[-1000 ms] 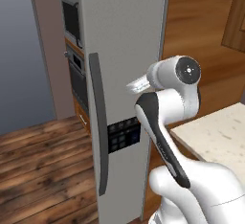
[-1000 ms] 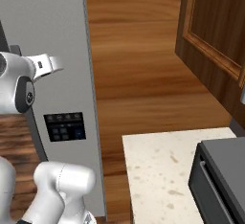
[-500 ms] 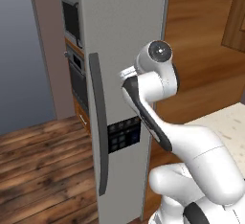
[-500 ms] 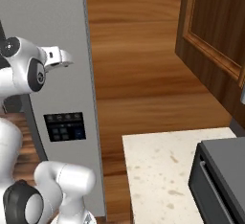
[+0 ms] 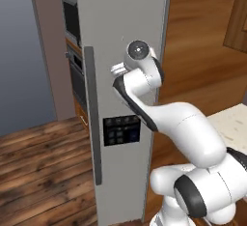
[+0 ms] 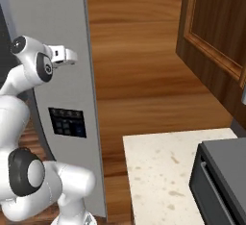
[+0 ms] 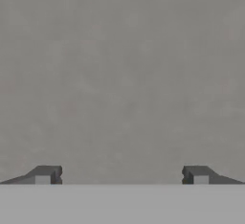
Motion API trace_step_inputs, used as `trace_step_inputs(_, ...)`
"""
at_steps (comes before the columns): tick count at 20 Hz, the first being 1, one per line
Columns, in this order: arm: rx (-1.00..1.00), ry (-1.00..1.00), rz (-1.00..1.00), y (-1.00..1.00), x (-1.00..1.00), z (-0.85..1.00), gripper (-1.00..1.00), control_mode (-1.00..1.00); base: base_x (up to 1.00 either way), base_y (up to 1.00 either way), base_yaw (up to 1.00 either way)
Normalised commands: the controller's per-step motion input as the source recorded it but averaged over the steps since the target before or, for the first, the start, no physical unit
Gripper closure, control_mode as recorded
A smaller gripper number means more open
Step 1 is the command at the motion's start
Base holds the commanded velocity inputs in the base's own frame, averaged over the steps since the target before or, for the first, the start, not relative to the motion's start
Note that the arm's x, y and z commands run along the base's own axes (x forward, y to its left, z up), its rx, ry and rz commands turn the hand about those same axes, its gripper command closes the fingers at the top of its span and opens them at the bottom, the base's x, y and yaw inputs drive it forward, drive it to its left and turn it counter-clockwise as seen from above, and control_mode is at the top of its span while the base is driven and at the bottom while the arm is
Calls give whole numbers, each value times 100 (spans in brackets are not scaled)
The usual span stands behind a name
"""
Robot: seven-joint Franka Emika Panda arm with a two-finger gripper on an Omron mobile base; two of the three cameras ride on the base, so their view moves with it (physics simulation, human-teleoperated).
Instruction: Take the orange and tangerine from the second highest rack and move them to the highest rack where the lemon and carrot are located, to maximize freezer space. Close the freezer door after rearranging.
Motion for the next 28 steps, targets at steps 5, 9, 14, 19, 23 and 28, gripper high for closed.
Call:
trace_step_inputs(5,0,0,-19,2,76,-22,-100,-100,0,0,0)
trace_step_inputs(9,0,0,-41,-20,63,-13,-100,-100,0,0,0)
trace_step_inputs(14,0,0,-42,-42,46,-12,-100,-100,0,0,0)
trace_step_inputs(19,9,0,-41,-67,12,-8,-100,-100,0,0,0)
trace_step_inputs(23,15,0,-38,-74,3,-9,-100,-100,0,0,0)
trace_step_inputs(28,11,0,-36,-72,0,-18,-100,-100,0,0,0)
